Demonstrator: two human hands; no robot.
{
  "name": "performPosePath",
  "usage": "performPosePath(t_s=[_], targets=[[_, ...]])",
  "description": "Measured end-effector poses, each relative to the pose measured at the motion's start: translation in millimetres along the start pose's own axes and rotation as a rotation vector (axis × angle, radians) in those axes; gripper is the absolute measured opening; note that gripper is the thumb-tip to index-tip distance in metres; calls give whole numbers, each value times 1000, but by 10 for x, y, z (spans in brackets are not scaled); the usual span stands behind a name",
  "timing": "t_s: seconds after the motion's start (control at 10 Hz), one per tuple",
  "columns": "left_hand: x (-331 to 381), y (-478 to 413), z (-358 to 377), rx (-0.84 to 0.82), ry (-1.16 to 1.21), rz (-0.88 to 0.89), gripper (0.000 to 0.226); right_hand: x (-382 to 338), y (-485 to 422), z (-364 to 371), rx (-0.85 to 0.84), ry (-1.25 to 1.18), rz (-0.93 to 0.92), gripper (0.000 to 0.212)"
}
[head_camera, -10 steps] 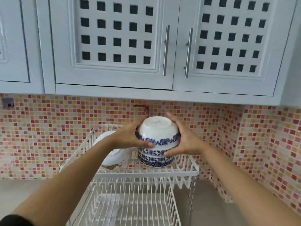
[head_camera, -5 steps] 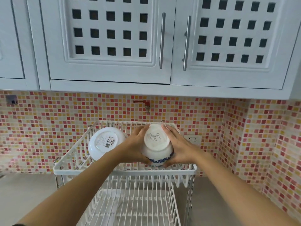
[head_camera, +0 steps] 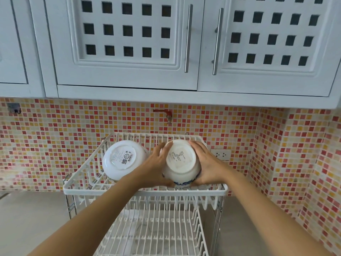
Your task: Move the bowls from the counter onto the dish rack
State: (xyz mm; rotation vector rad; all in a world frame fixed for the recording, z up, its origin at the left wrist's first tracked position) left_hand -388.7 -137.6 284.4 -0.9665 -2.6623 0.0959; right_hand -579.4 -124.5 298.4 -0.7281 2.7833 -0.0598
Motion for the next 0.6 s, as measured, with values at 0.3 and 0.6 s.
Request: performPosePath(t_s=[0.3,0.6], targets=[[41,43,-53,-57,67,-19,123,50,-16,20,-52,8,15,135],[174,440,-330,201,231,-118,65,-150,231,-37,45,-122,64,95]])
Point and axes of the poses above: each hand's wrist, its own y-axis away from the middle knuckle, its own z-axis out of the palm, x = y × z, the point moved 3 cm from there along -y, towards the middle knuckle, and after that the axes turned 13 degrees about -x, right-handed, at the moved point
